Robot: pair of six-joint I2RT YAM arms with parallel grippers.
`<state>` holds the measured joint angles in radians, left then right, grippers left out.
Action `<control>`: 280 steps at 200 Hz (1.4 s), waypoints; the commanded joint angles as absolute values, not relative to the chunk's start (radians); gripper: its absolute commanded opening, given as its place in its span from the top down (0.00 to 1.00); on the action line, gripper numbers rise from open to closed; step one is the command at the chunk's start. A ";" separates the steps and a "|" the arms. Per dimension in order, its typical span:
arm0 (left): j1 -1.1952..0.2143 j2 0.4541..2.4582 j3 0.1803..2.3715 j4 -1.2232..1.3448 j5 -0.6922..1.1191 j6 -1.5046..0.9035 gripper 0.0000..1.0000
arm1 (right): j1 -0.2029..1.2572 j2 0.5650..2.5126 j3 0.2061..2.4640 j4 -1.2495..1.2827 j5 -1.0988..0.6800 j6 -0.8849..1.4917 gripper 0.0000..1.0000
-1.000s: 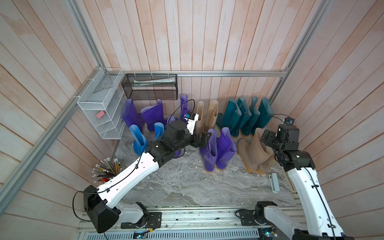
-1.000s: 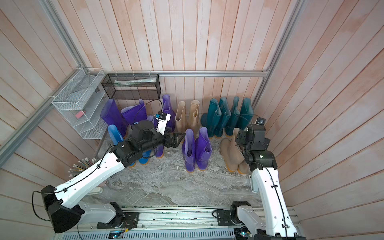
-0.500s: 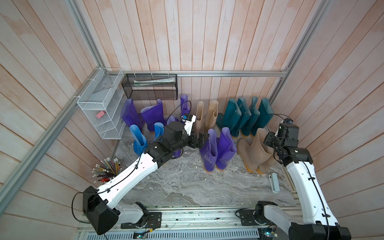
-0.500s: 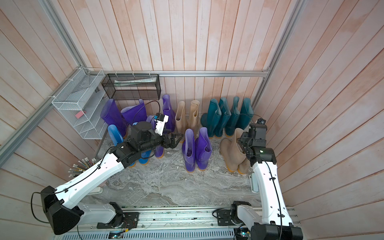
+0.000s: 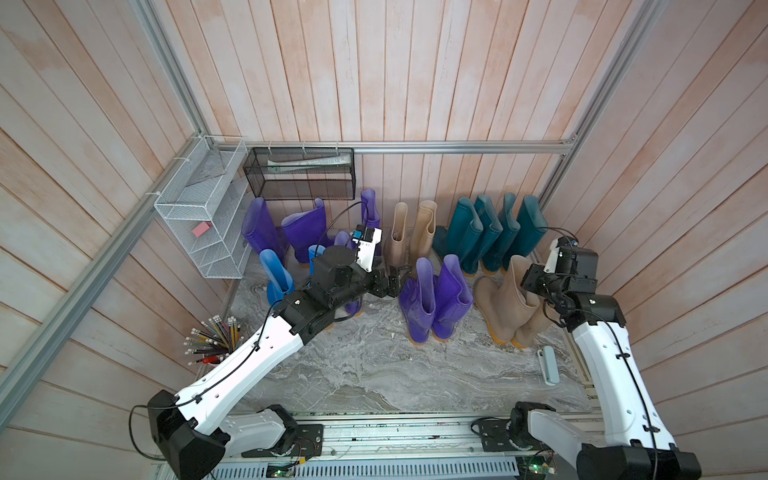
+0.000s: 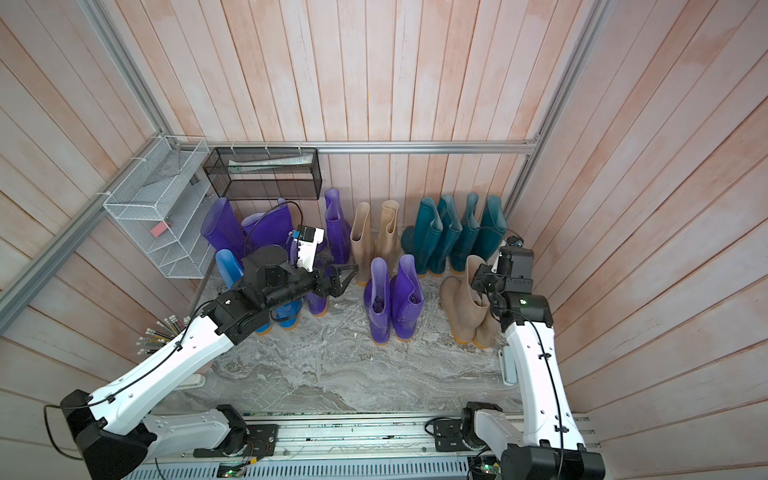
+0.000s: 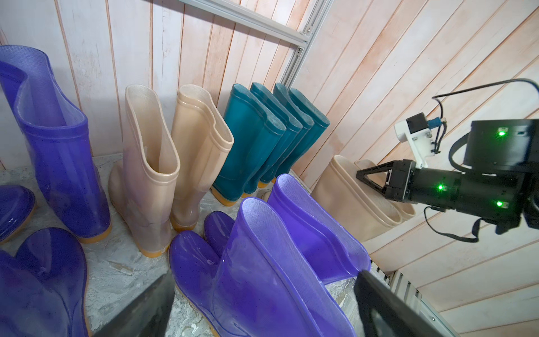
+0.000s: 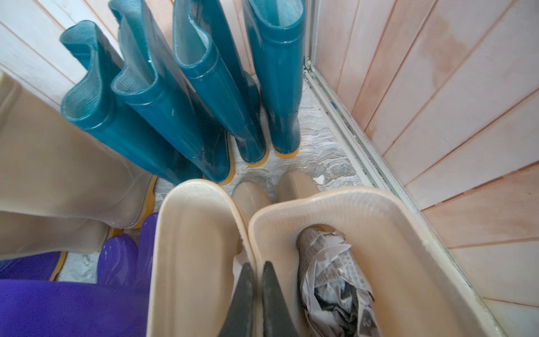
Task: Match and arrange rain boots in pairs
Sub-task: Adjust a pair of rain boots at the center of the board.
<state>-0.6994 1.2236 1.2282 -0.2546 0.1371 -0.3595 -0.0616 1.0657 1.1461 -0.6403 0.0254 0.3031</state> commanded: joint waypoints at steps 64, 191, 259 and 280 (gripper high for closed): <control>-0.693 1.206 1.216 -0.254 0.123 -0.367 0.02 | -0.001 1.058 1.260 -0.647 -0.202 0.298 1.00; -0.693 1.206 1.229 -0.250 0.145 -0.370 0.02 | 0.075 1.034 1.213 -0.428 -0.329 0.150 1.00; -0.693 1.208 1.229 -0.259 0.134 -0.357 0.02 | 0.072 1.050 1.107 -0.423 -0.222 0.163 1.00; -0.693 1.205 1.237 -0.275 0.113 -0.352 0.02 | 0.073 1.040 1.125 -0.442 -0.205 0.184 0.87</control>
<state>-0.6987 1.2205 1.2266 -0.2546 0.1303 -0.3695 0.0689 1.0710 1.1069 -0.5423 -0.2420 0.1764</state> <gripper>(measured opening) 0.982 0.071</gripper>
